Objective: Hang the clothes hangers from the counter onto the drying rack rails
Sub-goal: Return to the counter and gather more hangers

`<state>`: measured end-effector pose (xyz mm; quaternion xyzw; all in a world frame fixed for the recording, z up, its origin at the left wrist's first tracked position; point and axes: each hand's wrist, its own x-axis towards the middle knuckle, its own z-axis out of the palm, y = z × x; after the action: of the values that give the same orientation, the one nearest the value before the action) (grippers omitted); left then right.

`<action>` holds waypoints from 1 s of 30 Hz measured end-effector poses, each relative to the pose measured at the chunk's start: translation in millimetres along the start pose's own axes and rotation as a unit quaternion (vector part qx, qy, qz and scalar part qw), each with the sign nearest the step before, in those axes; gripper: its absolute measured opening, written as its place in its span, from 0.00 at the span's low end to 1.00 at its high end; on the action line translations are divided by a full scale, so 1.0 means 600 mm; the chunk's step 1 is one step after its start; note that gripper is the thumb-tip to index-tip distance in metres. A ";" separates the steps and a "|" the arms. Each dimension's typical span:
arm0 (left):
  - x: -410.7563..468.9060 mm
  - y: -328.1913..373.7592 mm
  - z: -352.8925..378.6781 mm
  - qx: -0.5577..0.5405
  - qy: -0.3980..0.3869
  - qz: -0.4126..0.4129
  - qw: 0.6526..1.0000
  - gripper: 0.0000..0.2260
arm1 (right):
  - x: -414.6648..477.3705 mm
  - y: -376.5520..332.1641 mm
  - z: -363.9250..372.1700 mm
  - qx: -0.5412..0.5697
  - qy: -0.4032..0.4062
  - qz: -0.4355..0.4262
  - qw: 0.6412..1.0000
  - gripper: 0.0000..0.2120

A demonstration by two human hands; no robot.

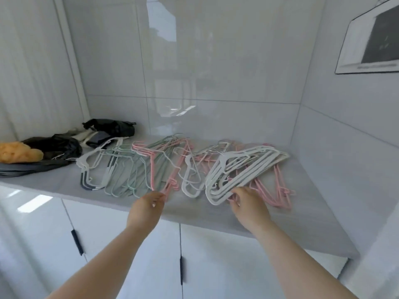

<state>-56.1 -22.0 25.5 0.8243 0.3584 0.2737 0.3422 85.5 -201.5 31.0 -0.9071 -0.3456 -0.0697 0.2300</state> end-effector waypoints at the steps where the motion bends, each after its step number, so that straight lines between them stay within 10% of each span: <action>1: 0.022 0.007 0.011 0.001 0.006 -0.004 1.000 0.10 | 0.030 0.003 0.008 -0.010 -0.002 -0.022 1.000 0.16; 19: 0.250 0.060 0.138 0.249 -0.080 -0.168 0.950 0.19 | 0.194 0.032 0.107 0.001 0.008 -0.096 0.995 0.21; 25: 0.248 0.064 0.129 0.175 -0.036 -0.147 0.973 0.11 | 0.191 0.036 0.097 0.027 -0.041 -0.100 0.994 0.44; 30: 0.245 0.062 0.107 0.025 0.028 -0.134 0.990 0.13 | 0.191 0.036 0.106 0.028 -0.045 -0.084 0.995 0.42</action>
<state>90.6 49.9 44.4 0.7691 0.4816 0.2399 0.3450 183.7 -117.8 -0.4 -0.8702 -0.4323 -0.0386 0.2331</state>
